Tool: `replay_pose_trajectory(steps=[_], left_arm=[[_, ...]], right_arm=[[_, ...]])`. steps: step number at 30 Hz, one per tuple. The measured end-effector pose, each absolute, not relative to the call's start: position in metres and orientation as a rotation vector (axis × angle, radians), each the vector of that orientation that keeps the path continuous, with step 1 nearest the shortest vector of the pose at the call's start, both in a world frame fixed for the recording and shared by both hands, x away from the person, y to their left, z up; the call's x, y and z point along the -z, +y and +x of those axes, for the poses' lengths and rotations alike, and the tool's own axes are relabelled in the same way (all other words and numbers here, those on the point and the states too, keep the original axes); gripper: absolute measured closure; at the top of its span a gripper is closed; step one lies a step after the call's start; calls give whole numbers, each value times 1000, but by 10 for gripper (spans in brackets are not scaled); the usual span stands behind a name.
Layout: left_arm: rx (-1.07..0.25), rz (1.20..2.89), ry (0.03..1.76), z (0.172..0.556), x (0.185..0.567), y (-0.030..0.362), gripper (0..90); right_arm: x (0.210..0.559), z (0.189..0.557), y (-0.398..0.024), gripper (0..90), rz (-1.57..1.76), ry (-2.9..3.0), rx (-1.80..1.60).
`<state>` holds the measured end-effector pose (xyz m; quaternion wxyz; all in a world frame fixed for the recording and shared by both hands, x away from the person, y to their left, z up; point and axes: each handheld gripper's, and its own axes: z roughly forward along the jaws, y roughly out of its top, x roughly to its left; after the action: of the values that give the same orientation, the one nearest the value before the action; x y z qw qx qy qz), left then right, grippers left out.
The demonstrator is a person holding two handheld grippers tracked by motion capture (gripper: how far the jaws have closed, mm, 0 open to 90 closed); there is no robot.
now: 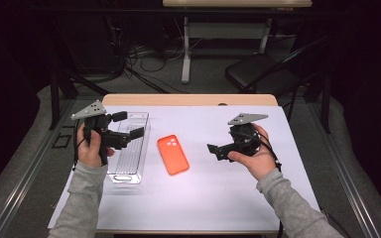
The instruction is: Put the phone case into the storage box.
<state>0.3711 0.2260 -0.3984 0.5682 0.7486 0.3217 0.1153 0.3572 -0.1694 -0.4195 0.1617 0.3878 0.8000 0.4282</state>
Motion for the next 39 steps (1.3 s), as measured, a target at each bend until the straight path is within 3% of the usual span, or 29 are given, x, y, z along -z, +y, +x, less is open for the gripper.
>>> replay_pose_trajectory(steps=[9, 28, 39], left_arm=[[-326, 1762, 808, 370, 406, 239, 23], [-309, 1792, 943, 375, 413, 246, 7], [-350, 1802, 959, 373, 413, 249, 24]], right_arm=[[418, 372, -158, 0, 1162, 2306, -1201], [437, 402, -107, 3, 1191, 2410, -1045], [446, 419, -82, 144, 1222, 2488, -1021]])
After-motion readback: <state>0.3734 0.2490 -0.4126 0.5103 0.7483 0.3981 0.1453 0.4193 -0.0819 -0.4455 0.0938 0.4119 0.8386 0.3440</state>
